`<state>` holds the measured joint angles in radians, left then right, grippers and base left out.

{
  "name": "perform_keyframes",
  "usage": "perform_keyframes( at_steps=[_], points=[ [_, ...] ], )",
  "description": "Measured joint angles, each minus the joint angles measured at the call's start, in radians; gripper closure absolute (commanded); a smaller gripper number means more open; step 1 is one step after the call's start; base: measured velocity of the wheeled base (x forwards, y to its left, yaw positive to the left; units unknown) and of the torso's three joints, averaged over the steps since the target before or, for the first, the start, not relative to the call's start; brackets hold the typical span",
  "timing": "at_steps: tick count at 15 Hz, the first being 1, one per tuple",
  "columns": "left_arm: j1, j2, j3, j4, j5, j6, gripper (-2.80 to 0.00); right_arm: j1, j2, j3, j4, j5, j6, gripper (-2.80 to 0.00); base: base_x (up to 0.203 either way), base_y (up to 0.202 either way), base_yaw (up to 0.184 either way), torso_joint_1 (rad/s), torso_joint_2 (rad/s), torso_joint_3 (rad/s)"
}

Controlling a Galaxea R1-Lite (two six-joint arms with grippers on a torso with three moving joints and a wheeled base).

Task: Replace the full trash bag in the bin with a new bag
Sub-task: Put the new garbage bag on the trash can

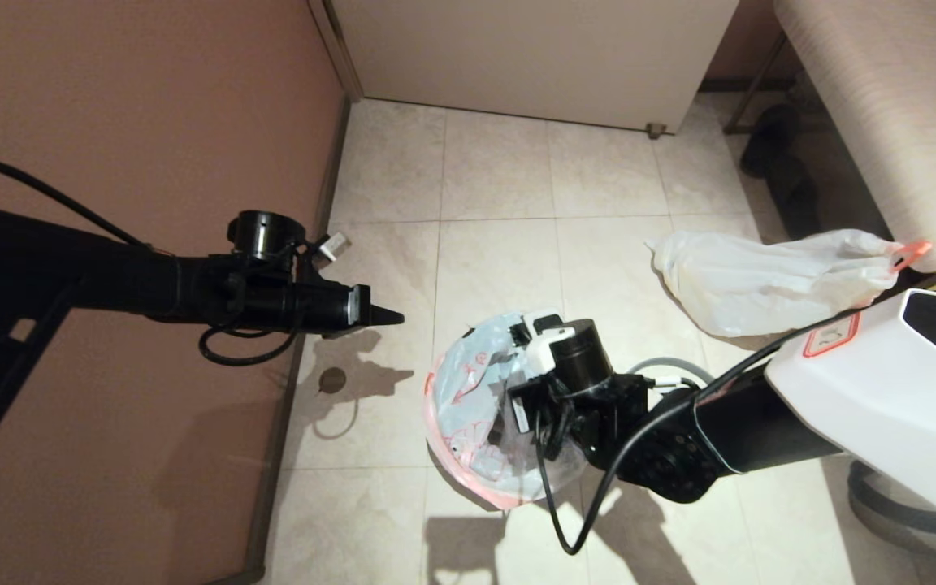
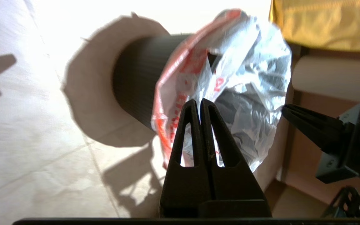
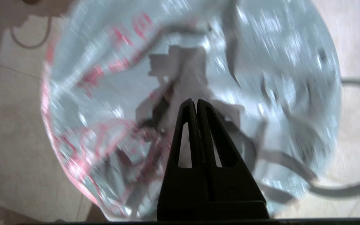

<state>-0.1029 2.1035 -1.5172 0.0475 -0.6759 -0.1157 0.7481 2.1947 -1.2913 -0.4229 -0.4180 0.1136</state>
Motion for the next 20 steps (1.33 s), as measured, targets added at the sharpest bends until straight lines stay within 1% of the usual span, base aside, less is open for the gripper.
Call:
perform_keyframes(
  at_steps=[3, 5, 6, 7, 8, 9, 10, 12, 13, 15, 16, 17, 20],
  points=[
    [0.037, -0.075, 0.005, 0.004, -0.002, 0.000, 0.00, -0.029, 0.123, -0.337, 0.192, 0.004, -0.084, 0.00, 0.000, 0.000, 0.000, 0.000, 0.00, 0.000],
    [0.045, -0.094, 0.003, 0.004, -0.002, -0.003, 0.00, -0.056, 0.235, -0.536, 0.354, 0.003, -0.140, 0.00, 0.000, 0.000, 0.000, 0.000, 0.00, 0.000],
    [0.048, -0.101, 0.001, 0.003, -0.001, -0.005, 0.00, -0.072, 0.294, -0.603, 0.457, 0.001, -0.182, 0.00, 0.000, 0.000, 0.000, 0.000, 0.00, 0.000],
    [0.047, -0.105, 0.001, 0.002, -0.001, -0.006, 0.00, -0.085, 0.341, -0.641, 0.540, -0.002, -0.238, 0.00, 0.000, 0.000, 0.000, 0.000, 0.00, 0.000],
    [0.045, -0.108, 0.000, 0.002, -0.002, -0.006, 0.00, -0.092, 0.383, -0.663, 0.593, -0.003, -0.294, 0.00, 0.000, 0.000, 0.000, 0.000, 0.00, 0.000],
    [0.045, -0.109, 0.000, 0.002, -0.002, -0.006, 0.00, -0.096, 0.417, -0.677, 0.605, -0.007, -0.337, 0.00, 0.000, 0.000, 0.000, 0.000, 0.00, 0.000],
    [0.047, -0.111, 0.001, -0.002, -0.002, -0.005, 0.00, -0.100, 0.447, -0.686, 0.588, -0.009, -0.368, 0.00, 0.000, 0.000, 0.000, 0.000, 0.00, 0.000],
    [0.046, -0.116, 0.006, -0.003, -0.003, -0.004, 0.00, -0.111, 0.511, -0.693, 0.486, -0.006, -0.436, 0.00, 0.000, 0.000, 0.000, 0.000, 0.00, 0.000],
    [0.046, -0.118, 0.007, -0.005, -0.004, -0.004, 0.00, -0.119, 0.543, -0.694, 0.426, 0.008, -0.476, 0.00, 0.000, 0.000, 0.000, 0.000, 0.00, 0.000],
    [0.046, -0.122, 0.009, -0.005, -0.004, -0.005, 0.00, -0.137, 0.616, -0.695, 0.285, 0.073, -0.580, 0.00, 0.000, 0.000, 0.000, 0.000, 0.00, 0.000],
    [0.046, -0.123, 0.010, -0.005, -0.004, -0.005, 0.00, -0.141, 0.641, -0.696, 0.247, 0.096, -0.619, 0.00, 0.000, 0.000, 0.000, 0.000, 0.00, 0.000],
    [0.044, -0.124, 0.010, -0.005, -0.004, -0.004, 0.00, -0.143, 0.661, -0.697, 0.247, 0.102, -0.651, 0.00, 0.000, 0.000, 0.000, 0.000, 0.00, 0.000],
    [0.040, -0.123, 0.012, -0.006, -0.004, -0.005, 0.00, -0.143, 0.697, -0.696, 0.331, 0.098, -0.681, 0.00, 0.000, 0.000, 0.000, 0.000, 0.00, 0.000]
  ],
)
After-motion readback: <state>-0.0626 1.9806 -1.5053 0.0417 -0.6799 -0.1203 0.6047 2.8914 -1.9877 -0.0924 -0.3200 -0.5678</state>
